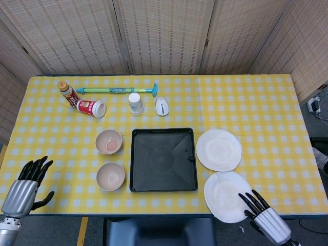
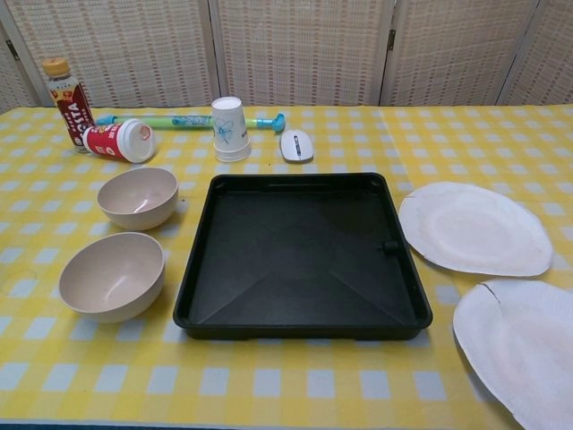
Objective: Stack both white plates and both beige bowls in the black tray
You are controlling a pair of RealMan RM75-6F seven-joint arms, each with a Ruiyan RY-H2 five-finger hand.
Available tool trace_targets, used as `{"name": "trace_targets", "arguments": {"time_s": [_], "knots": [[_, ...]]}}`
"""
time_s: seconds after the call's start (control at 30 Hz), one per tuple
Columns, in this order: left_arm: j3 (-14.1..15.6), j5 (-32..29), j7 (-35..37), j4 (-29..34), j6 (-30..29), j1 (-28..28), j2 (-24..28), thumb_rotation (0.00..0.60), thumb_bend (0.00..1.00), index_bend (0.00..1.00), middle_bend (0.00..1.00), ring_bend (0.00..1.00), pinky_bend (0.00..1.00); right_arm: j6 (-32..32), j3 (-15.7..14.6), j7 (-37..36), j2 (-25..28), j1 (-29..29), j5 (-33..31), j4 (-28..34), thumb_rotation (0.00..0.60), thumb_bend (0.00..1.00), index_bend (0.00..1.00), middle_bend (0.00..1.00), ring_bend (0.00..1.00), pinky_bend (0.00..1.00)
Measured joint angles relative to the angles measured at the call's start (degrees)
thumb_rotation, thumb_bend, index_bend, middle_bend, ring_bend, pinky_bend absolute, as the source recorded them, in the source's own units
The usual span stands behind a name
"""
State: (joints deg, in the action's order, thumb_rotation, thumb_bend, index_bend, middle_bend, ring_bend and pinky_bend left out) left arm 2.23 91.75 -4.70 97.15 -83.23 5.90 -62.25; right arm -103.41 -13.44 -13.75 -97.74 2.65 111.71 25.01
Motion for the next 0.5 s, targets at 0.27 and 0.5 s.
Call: {"name": "trace_targets", "arguments": {"time_s": [0.27, 0.5], "knots": [[0.16, 0.57, 0.63, -0.05, -0.27, -0.09, 0.2, 0.6, 0.35, 0.0, 0.02, 0.0, 0.0, 0.91, -0.95, -1.65, -1.53, -0.65, -0.37, -1.91, 0.6, 0.27, 0.55, 0.11, 0.1, 0.0], [0.03, 0.9, 0.57, -0.1, -1.61, -0.63, 0.38, 0.6, 0.35, 0.0, 0.02, 0.0, 0.0, 0.08, -0.71, -2.74, -2.36, -1.32, -1.3, -2.77, 0.6, 0.28, 0.57, 0.12, 0.11, 0.01]]}}
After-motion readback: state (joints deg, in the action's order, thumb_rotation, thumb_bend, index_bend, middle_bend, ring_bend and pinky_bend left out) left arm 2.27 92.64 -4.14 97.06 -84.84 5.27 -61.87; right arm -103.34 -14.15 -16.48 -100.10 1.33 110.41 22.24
